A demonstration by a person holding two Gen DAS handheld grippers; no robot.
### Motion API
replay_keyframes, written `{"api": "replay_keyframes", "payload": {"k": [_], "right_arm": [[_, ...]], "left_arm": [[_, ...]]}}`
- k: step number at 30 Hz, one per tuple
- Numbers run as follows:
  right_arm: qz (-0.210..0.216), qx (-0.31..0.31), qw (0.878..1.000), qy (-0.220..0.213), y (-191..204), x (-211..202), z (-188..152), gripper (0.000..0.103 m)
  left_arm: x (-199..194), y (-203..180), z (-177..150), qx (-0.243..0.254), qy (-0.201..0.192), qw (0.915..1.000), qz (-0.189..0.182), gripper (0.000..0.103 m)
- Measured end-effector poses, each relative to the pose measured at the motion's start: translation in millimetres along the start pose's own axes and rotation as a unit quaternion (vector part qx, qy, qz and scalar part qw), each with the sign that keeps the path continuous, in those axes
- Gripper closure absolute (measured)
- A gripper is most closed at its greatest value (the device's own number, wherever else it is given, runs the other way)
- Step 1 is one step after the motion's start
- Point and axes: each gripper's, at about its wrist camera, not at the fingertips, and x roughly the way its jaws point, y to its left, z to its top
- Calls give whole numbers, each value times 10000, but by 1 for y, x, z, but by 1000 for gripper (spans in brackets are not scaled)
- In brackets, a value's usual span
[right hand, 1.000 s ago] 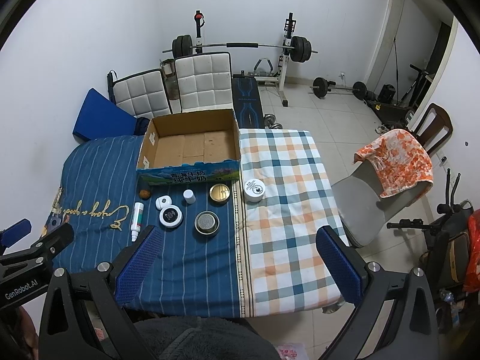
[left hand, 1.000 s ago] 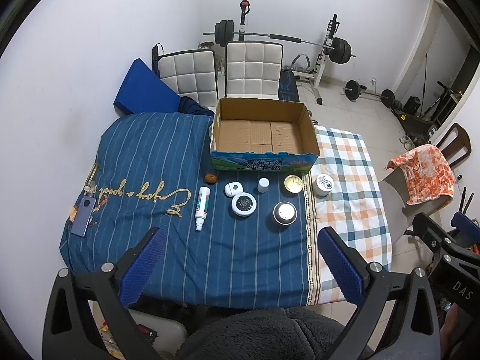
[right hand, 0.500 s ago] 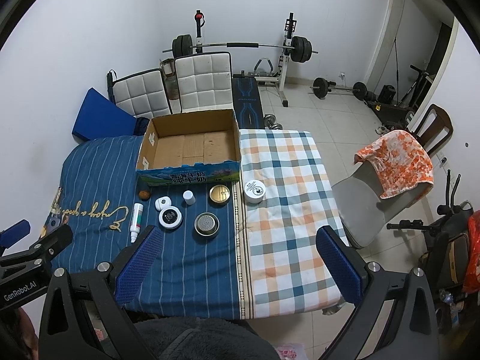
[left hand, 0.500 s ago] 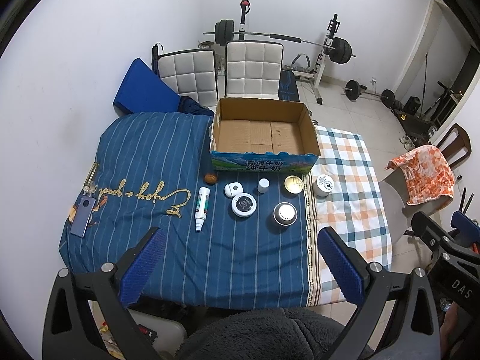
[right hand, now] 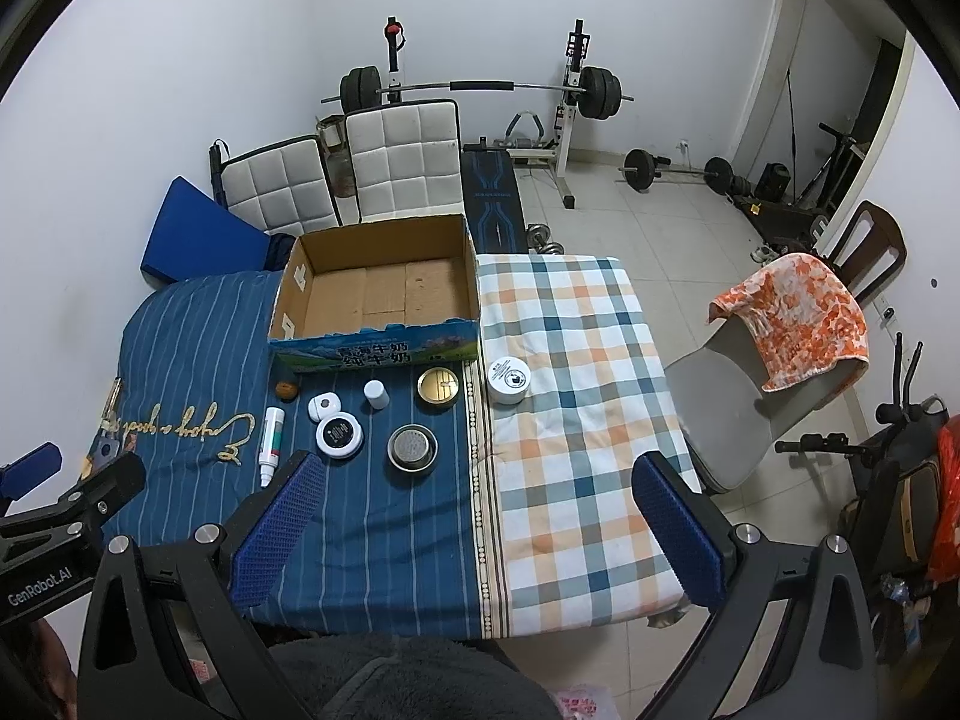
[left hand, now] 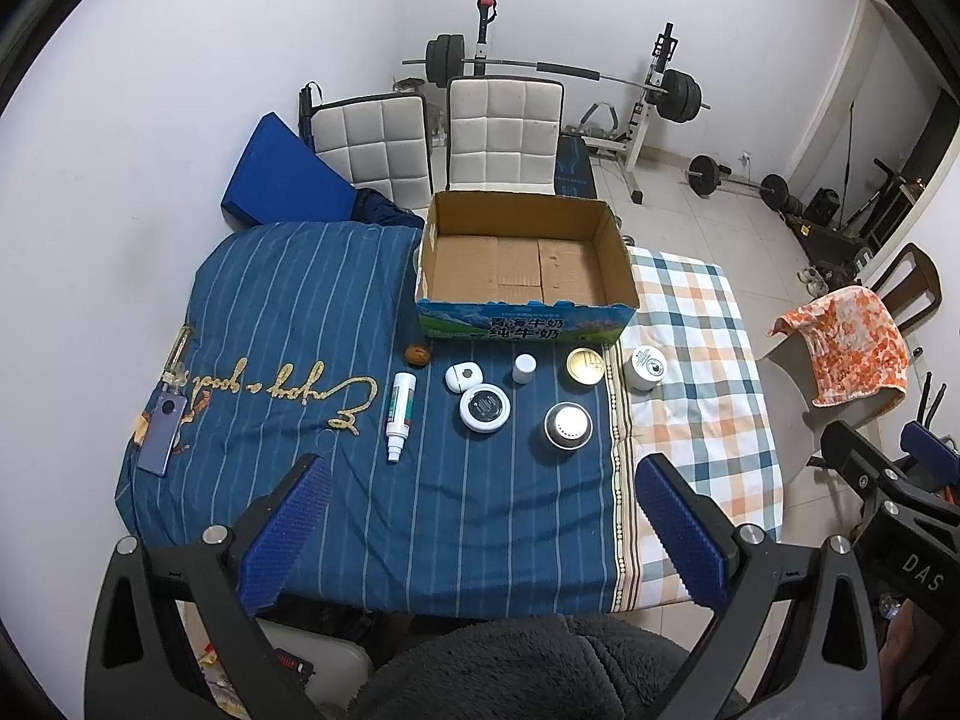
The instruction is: Organize rigid objects
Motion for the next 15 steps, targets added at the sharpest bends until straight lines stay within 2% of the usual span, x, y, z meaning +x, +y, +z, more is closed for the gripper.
{"api": "replay_keyframes", "payload": {"k": [5,8,15], "right_arm": [[16,15,10000,45,0,2,-2,0],[14,51,9999,154,-4,19,4,0],[138,142,9972,719,1,108,18,0]], "left_arm": [[4,-1,0,-26,57,10000,-10,0],[24,4,4,-82,149,9999,-3,0],[82,27,20,-190,412,9990,-12,0]]}}
